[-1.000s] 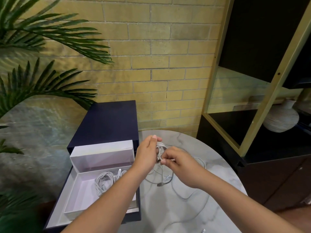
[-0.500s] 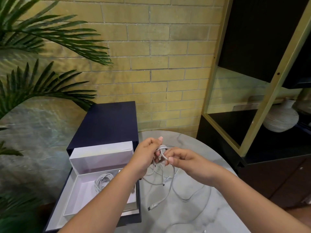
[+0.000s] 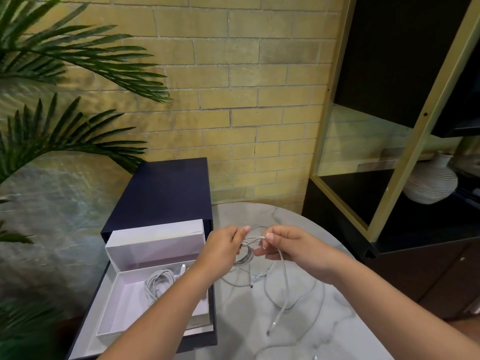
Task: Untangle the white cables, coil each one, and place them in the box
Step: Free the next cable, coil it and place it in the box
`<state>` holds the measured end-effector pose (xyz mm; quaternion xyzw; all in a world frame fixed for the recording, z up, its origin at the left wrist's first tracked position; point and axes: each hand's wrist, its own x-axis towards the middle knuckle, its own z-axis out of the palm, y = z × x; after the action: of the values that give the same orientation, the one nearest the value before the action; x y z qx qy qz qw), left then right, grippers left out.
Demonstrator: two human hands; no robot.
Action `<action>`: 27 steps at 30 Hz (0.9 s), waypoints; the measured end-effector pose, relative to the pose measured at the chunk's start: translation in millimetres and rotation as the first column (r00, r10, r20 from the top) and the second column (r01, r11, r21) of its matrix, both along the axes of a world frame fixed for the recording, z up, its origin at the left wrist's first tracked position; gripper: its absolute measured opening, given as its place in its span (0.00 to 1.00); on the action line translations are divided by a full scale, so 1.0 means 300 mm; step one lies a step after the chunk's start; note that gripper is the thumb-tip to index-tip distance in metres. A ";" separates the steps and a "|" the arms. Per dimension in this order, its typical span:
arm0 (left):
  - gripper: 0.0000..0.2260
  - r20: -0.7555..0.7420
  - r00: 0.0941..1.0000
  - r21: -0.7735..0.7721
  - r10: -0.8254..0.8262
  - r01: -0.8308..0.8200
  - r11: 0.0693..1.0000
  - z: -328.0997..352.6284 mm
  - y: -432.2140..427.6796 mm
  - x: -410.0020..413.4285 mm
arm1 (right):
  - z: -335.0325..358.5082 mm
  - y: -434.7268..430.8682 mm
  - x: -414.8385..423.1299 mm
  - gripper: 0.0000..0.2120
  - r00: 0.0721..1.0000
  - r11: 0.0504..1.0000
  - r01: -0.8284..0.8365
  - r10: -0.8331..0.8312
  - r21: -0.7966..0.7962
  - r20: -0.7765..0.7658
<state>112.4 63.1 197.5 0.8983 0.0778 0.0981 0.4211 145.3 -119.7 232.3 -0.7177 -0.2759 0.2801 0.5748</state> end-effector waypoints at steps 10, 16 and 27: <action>0.22 -0.126 0.967 -0.253 -0.220 0.183 0.950 0.016 0.012 -0.041 | -0.015 -0.027 0.082 0.09 0.748 0.928 0.268 -0.031 -0.258 0.663; 0.20 -0.015 0.985 -0.485 -0.174 0.145 0.862 0.043 -0.038 -0.023 | -0.024 -0.012 0.088 0.08 0.575 0.908 0.373 -0.065 -0.190 0.816; 0.19 0.008 0.999 -0.820 0.040 -0.016 0.573 0.090 -0.096 -0.003 | -0.089 0.066 0.010 0.11 0.832 0.928 0.371 -0.351 0.040 0.429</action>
<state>111.6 34.2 224.6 0.5995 0.1232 0.0691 0.7878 148.3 -99.8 205.8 -0.8132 -0.2487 0.0082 0.5260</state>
